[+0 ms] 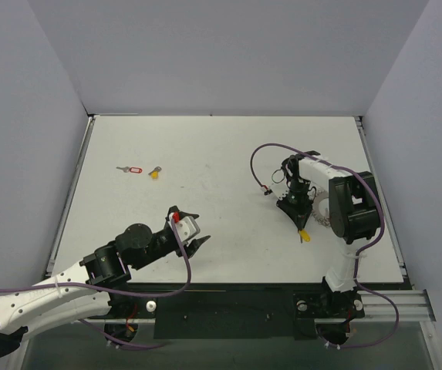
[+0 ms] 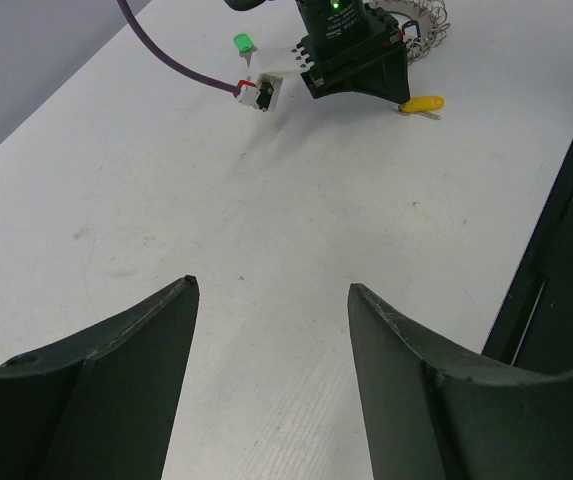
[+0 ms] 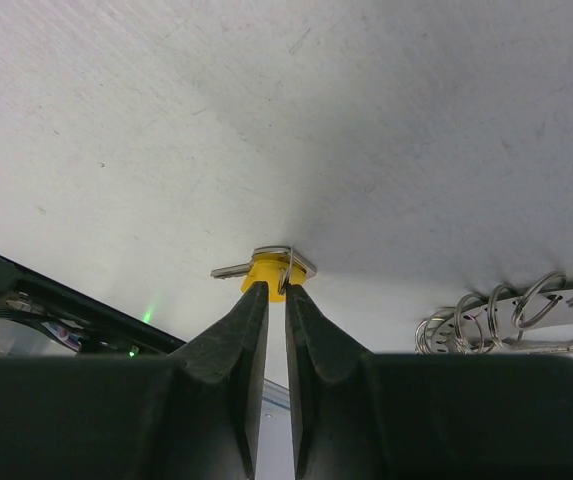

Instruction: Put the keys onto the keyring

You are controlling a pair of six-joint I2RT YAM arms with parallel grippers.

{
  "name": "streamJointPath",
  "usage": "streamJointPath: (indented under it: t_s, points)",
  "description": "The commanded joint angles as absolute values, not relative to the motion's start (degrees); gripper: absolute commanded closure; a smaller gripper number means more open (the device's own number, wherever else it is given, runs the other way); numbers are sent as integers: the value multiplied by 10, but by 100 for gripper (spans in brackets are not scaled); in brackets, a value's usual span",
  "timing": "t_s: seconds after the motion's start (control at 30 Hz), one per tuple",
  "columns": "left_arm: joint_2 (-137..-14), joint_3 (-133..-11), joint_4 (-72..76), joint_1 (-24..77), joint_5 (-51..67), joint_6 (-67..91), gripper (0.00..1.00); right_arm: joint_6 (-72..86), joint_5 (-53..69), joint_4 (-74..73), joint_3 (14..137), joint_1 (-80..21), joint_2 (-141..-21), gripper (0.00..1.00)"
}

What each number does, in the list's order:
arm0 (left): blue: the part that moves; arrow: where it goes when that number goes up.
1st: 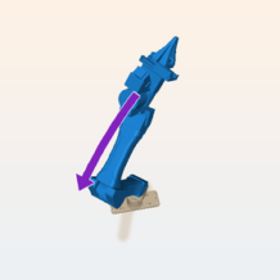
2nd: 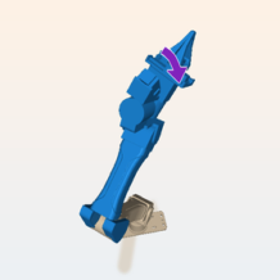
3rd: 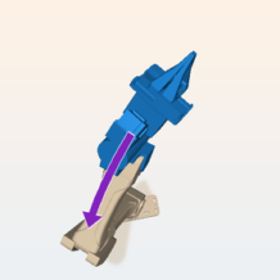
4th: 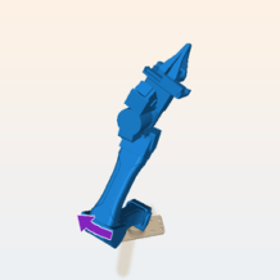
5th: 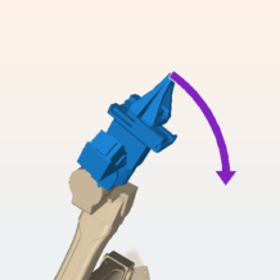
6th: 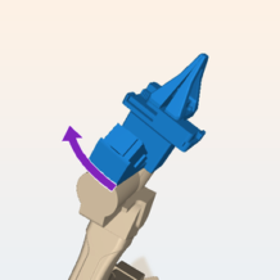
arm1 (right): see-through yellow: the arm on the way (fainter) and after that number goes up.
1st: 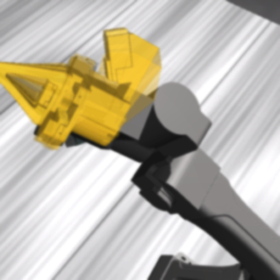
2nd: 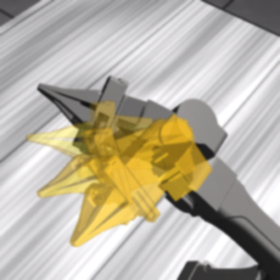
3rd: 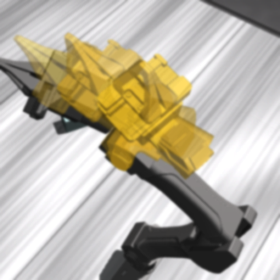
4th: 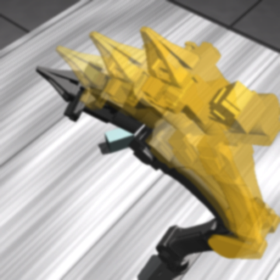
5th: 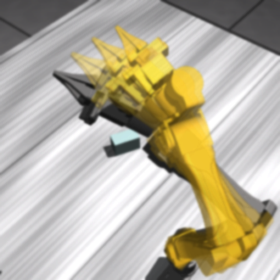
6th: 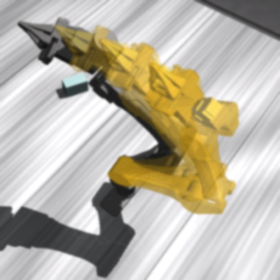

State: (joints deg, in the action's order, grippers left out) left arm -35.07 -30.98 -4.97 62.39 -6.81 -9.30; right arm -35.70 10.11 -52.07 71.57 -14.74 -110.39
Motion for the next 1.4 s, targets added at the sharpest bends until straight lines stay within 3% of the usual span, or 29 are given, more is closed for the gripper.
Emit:
streamJointPath:
  t_s: [0.0,0.23,0.53,0.83,1.0,1.37]
  points:
    - [-350,-313,-45,620,-61,-98,29,-351,108,-562,730,-153,-1100,88]
    - [-347,-312,-43,618,-62,-97,29,-353,123,-566,728,-136,-1048,73]
    - [-337,-317,-24,595,-47,-52,24,-385,209,-564,701,-74,-945,69]
    - [-373,-370,-71,534,-46,51,12,-378,345,-505,684,92,-825,68]
    - [-402,-412,-137,508,-51,47,11,-309,369,-433,711,173,-839,68]
    - [-410,-382,-152,500,-44,18,11,-239,280,-367,751,175,-935,68]
